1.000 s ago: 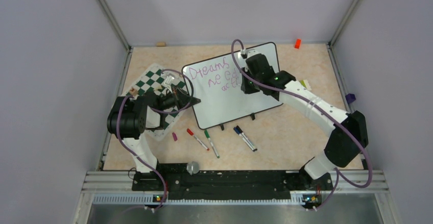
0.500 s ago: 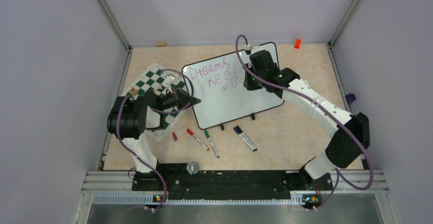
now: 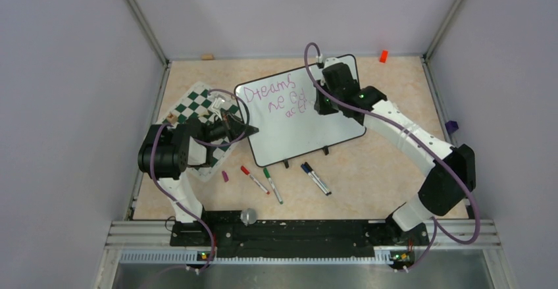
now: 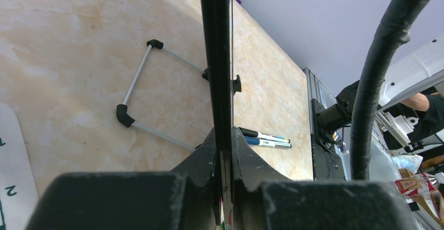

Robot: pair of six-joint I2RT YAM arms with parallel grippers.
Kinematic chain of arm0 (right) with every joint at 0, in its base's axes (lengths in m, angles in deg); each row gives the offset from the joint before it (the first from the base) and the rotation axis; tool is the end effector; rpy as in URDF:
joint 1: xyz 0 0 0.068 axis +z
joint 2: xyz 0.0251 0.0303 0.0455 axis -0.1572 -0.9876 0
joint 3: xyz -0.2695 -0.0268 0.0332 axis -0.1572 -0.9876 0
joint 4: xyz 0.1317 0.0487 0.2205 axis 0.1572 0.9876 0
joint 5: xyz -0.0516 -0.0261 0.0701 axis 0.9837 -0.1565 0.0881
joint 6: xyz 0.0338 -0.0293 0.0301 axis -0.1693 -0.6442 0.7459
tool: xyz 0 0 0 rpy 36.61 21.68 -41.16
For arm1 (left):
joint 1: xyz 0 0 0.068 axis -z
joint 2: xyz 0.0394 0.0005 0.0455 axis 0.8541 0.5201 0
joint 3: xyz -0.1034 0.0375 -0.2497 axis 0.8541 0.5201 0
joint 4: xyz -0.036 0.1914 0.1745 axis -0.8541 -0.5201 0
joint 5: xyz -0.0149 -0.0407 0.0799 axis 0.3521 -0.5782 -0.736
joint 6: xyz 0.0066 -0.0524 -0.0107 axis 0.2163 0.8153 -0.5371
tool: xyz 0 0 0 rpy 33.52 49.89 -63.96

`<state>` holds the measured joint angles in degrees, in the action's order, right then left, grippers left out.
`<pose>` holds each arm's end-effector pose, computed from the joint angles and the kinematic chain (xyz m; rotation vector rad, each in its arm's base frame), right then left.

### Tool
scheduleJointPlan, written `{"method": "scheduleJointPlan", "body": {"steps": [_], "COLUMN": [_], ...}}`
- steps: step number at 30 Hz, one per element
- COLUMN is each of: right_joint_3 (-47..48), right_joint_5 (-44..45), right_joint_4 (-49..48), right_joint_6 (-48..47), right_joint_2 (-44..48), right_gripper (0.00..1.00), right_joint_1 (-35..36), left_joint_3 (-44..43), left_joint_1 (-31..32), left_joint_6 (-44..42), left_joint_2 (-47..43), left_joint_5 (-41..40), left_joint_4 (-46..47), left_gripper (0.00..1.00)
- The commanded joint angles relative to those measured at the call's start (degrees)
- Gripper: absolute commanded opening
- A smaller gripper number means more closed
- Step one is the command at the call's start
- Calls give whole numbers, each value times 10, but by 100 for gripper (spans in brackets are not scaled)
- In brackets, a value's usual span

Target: Write a sentence on the whiteboard

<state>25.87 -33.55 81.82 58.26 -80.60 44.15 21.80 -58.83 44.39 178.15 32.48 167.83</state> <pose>0.2831 0.1929 0.3324 -0.2918 2.2879 0.3119 0.2943 -0.0325 0.1554 0.4622 1.6500 -1.4843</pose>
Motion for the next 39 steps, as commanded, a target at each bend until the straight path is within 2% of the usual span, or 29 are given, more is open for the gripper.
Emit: {"method": "scheduleJointPlan", "body": {"steps": [1, 12, 30, 39], "right_joint_3": [38, 47, -7, 13], "right_joint_5": [-1, -5, -15, -10], "right_joint_4": [-26, -32, -29, -26], "right_joint_6": [-5, -9, 2, -2], "right_joint_2": [-10, -32, -2, -5], "right_gripper": [0, 0, 0, 0], "right_joint_1": [-5, -5, -5, -4], "left_joint_3": [0, 1, -1, -1], "left_joint_1": [6, 5, 5, 5], "left_joint_6": [-45, -46, -46, -46], "left_joint_2": [4, 3, 4, 4], "left_joint_5": [58, 58, 56, 58], "left_joint_4": [48, 48, 48, 48], "left_gripper": [0, 0, 0, 0]}}
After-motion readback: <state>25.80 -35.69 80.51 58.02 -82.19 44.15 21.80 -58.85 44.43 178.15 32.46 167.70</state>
